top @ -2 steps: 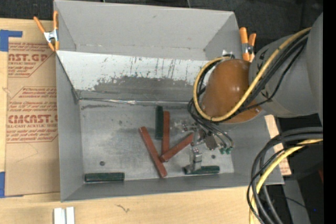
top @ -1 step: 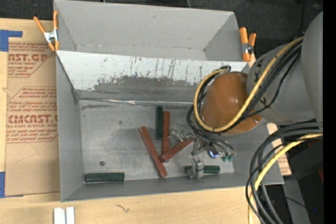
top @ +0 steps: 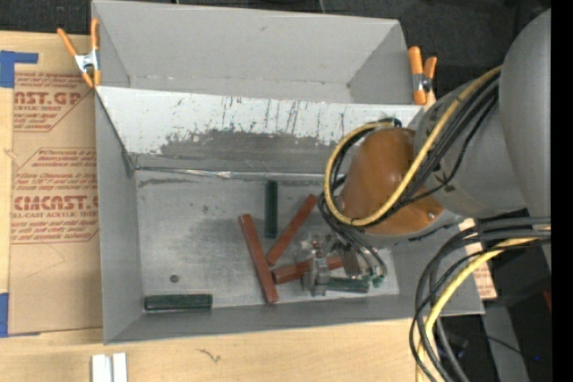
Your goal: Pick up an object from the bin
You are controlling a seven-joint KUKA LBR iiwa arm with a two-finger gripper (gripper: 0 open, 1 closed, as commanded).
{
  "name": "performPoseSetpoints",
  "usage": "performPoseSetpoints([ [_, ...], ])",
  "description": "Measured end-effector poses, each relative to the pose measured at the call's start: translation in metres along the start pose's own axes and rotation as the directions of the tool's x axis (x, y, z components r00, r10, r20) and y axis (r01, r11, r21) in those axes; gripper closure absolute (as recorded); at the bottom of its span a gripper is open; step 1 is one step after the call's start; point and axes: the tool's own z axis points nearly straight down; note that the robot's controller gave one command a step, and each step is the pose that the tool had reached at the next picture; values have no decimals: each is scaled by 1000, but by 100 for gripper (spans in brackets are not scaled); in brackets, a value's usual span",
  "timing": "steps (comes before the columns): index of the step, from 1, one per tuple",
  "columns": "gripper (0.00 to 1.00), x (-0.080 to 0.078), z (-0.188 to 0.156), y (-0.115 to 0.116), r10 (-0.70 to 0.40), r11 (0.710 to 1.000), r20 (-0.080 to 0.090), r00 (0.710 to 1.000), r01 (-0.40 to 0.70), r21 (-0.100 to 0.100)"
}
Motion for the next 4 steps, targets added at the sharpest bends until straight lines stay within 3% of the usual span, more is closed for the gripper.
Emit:
performPoseSetpoints([
  [2,100,0,-1,0,0,1000,0,1000,0,0],
  [4,100,4,-29,1,0,1000,-15,1000,0,-1],
])
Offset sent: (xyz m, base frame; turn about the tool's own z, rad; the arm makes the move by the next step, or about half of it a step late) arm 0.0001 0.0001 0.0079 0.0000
